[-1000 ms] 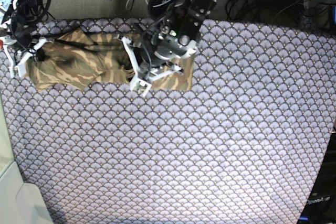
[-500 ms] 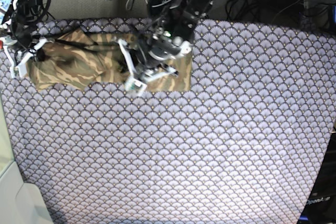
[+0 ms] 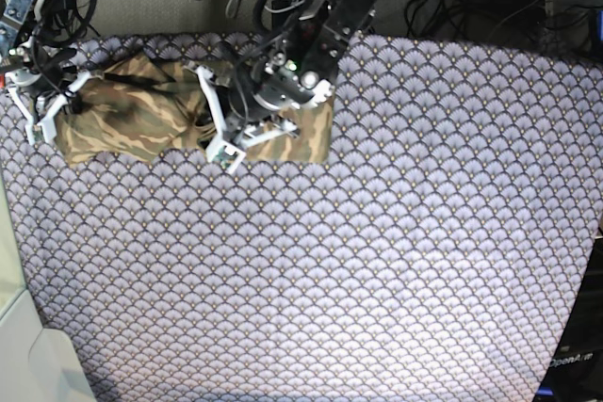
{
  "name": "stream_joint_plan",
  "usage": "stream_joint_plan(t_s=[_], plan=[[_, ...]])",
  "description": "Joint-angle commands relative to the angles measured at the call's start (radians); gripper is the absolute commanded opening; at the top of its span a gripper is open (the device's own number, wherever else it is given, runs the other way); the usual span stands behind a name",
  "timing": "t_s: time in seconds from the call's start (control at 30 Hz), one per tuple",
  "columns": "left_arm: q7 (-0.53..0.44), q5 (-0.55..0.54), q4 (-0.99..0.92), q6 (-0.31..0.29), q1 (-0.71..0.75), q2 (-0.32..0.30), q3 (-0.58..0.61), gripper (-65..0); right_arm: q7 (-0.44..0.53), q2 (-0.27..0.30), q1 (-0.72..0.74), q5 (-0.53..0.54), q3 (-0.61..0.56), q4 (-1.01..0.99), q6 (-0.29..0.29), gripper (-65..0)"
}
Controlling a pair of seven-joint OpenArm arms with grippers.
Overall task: Fold the T-shirt properly
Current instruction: 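Lift the strip end with the left gripper and fold it toward the right gripper, then press the folded end down with the left gripper while the right holds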
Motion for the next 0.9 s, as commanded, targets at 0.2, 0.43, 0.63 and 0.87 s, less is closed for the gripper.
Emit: stream_joint_plan(t_s=[0.2,0.43,0.63,0.87], plan=[[-0.009,-0.016,0.032,-0.010,-0.008,0.015,0.005,-35.9,-0.040,-0.006,-0.005,-0.014,-0.009,-0.007,0.012,-65.0],[-0.061,-0.120,0.111,-0.014,-0.017,0.012,0.007,-6.0,-0.040,-0.002,-0.008,-0.014,-0.009,-0.008,0.012,-65.0],[-0.080,-0.252,0.164,-0.008,-0.029,-0.080,-0.044,-19.5,-0.040,-0.002,-0.008,-0.014,-0.006,-0.005,0.012,-65.0],[-0.046,-0.361,0.118,-0.006,0.018,-0.224,-0.248,-61.3,-0.040,0.020,-0.002,-0.013,-0.003,-0.004,0.012,-65.0]])
